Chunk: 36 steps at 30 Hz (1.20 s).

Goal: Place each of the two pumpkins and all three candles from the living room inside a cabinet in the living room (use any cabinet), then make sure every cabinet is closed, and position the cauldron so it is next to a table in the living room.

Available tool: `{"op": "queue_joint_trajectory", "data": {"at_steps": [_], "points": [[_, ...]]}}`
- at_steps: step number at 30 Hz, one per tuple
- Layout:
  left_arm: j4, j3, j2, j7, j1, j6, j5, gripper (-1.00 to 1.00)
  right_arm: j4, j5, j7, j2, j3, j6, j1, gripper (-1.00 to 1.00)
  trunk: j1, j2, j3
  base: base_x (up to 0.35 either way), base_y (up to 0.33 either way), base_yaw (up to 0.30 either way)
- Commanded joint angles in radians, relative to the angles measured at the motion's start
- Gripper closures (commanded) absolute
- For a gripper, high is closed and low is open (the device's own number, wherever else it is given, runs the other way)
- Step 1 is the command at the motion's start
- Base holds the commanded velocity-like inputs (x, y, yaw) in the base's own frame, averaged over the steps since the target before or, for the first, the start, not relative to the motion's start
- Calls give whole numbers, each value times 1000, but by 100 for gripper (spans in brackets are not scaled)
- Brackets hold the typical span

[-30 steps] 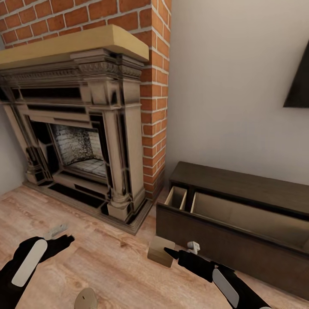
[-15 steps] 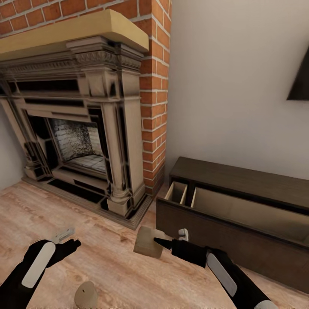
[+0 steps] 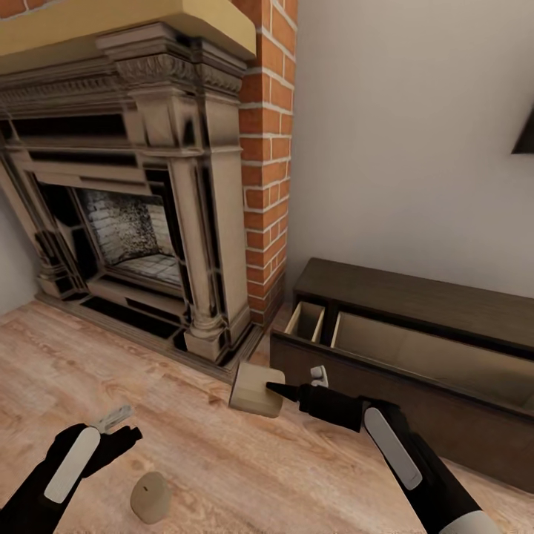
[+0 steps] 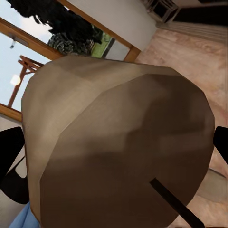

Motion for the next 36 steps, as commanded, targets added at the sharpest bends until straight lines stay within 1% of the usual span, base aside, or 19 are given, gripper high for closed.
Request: {"op": "queue_joint_trajectory", "data": {"at_steps": [1,3,6,7,8,11,22,28,31,34,36], "points": [[-3,0,-2,8,0,2,11,-100,-1,-10,-2,-1,1,7,-1,100,0,-1,-5,0,0,0],[-4,0,-4,-4,0,3,13,-100,-5,-10,0,-1,1,9,-1,100,1,-1,-13,0,0,0],[-5,0,-4,-58,0,4,13,-100,-11,-11,1,-1,1,9,-1,100,2,-2,-24,0,0,0],[-5,0,-3,-67,0,5,12,-100,-11,-11,1,-2,1,9,-1,100,3,-2,-28,0,0,0],[-4,1,-3,-91,0,6,12,-100,-12,-12,1,-4,0,9,-1,100,3,-2,-32,0,0,0],[1,1,-2,-113,0,6,8,-100,-13,-12,1,-7,0,10,-1,100,5,-3,-44,0,0,0],[3,3,3,-120,0,2,-1,-100,-15,-11,1,-9,1,11,-1,100,10,-6,-86,0,0,0],[4,4,7,-108,-1,-16,-3,-100,-15,-11,1,-9,1,11,-1,100,12,-7,-109,0,0,0],[1,3,11,-106,-15,-18,-3,-100,-15,-11,1,-9,1,11,-1,100,14,-8,-121,0,0,0],[8,2,7,-104,-21,-19,-4,-100,-14,-11,1,-9,1,13,-1,100,15,-8,-133,0,0,0],[13,1,1,-104,-23,-20,-14,-100,-15,-10,1,-9,2,22,-1,100,16,-9,-140,0,0,0]]}}
